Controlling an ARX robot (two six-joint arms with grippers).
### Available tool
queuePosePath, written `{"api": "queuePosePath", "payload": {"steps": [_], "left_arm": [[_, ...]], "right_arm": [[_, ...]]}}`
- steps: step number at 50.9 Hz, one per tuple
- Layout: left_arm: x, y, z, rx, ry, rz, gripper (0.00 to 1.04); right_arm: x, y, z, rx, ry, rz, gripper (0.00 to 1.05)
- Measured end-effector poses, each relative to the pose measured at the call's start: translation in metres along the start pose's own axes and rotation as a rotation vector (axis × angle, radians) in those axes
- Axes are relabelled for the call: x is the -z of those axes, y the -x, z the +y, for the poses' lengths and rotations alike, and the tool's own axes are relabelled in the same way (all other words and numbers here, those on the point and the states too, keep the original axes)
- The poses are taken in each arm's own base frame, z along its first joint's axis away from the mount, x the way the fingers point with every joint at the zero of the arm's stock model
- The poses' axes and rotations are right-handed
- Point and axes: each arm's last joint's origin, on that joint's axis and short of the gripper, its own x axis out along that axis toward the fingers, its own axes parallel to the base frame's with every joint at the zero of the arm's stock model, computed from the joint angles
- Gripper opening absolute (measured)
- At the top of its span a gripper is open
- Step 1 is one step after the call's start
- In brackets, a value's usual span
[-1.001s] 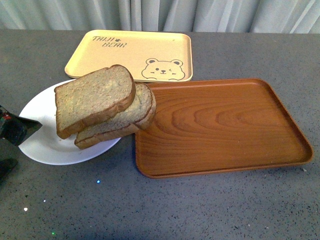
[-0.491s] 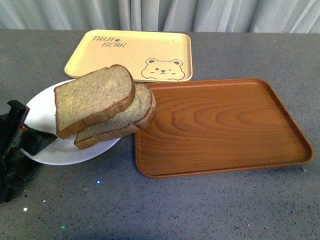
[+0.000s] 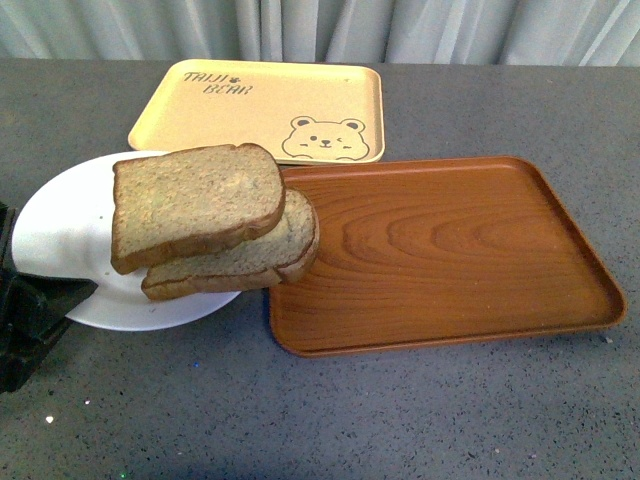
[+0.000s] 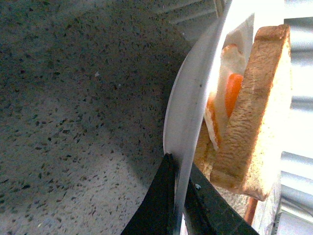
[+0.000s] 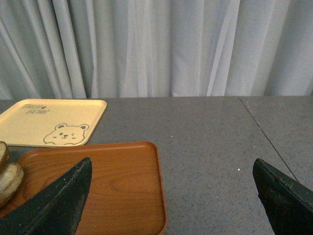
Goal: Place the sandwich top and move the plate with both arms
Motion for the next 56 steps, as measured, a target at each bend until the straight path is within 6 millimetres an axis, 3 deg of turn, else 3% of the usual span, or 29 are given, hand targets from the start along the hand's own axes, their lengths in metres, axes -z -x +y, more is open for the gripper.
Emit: {"api": "queuePosePath", "payload": {"steps": [14, 25, 37, 46, 56], "left_arm": [[0.003, 0.015, -0.018, 0.045, 0.031, -0.017, 0.03], [0.004, 0.010, -0.053, 0.094, 0.028, 0.004, 0.02], [-0.002, -0.021, -0.096, 0.104, 0.006, 0.022, 0.02], [-0.003, -0.059, -0.132, 0.107, -0.018, 0.051, 0.02], [0.001, -0.093, -0.145, 0.065, -0.012, 0.063, 0.02]], "right_arm": [[0.000, 0.000, 0.000, 0.000, 0.000, 0.000, 0.96], [0.000, 0.000, 0.000, 0.000, 0.000, 0.000, 0.96], [0.000, 0.000, 0.000, 0.000, 0.000, 0.000, 0.96], [0.000, 0.000, 0.000, 0.000, 0.000, 0.000, 0.96], [0.000, 0.000, 0.000, 0.000, 0.000, 0.000, 0.96]]}}
